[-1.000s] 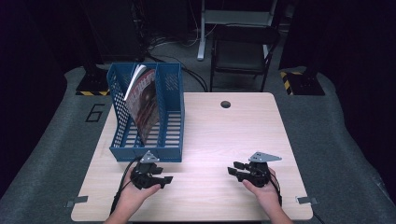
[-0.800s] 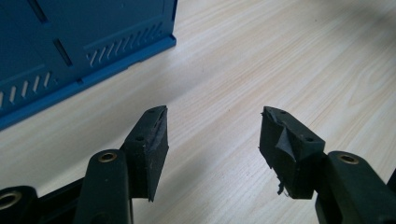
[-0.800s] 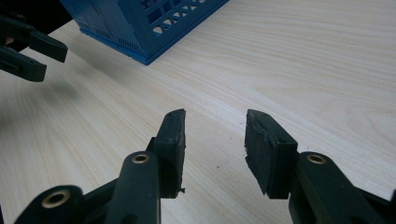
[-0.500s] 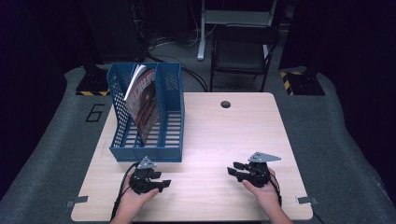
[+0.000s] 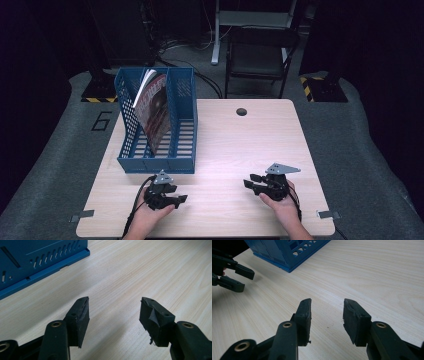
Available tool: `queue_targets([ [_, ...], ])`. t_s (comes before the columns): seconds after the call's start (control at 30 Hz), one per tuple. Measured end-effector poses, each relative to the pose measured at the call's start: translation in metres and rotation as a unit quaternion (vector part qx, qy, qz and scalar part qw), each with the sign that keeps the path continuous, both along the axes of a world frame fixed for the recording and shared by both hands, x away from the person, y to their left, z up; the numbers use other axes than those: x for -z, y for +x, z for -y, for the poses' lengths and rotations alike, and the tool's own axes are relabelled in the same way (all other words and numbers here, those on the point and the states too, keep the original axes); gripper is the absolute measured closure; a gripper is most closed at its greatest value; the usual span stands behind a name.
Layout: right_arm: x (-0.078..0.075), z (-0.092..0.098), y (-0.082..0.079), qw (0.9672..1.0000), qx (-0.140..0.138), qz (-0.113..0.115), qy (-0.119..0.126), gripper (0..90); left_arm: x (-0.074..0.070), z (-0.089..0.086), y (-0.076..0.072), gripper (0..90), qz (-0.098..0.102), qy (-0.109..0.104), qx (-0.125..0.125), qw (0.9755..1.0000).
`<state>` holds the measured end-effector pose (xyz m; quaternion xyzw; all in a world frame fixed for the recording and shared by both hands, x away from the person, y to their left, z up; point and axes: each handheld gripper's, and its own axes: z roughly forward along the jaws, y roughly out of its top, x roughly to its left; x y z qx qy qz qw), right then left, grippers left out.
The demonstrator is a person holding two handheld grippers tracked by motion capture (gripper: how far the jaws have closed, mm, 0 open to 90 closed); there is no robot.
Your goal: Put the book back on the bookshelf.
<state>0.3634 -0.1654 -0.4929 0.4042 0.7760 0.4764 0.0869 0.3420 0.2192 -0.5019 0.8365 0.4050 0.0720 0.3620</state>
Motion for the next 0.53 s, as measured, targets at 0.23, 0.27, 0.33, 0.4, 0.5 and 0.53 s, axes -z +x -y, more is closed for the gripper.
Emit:
queue_targets([
  [0.23,0.0016,-0.0012,-0.0001,1.0000,-0.004,0.000,-0.007,58.0,0.0023,0.0025,-0.0001,41.2,0.006,0.008,-0.002,0.9999],
  [0.27,0.0019,-0.0014,-0.0001,1.0000,-0.001,0.001,-0.006,58.0,0.0030,0.0029,0.0003,41.2,0.009,0.008,-0.003,0.9999],
  [0.33,0.0022,-0.0006,0.0001,1.0000,-0.003,-0.002,-0.008,58.0,0.0031,0.0032,0.0007,41.1,0.006,0.009,0.001,0.9999],
  [0.4,0.0033,0.0011,-0.0001,0.9999,0.002,-0.005,-0.010,57.9,0.0041,0.0047,0.0015,40.7,0.011,0.014,0.004,0.9998],
  [0.5,0.0042,0.0025,0.0004,0.9999,-0.001,-0.002,-0.011,57.7,0.0045,0.0059,0.0018,39.6,0.012,0.014,0.006,0.9998],
  [0.53,0.0050,0.0033,0.0010,0.9999,0.000,0.001,-0.016,57.3,0.0050,0.0068,0.0022,39.6,0.016,0.014,0.005,0.9998],
])
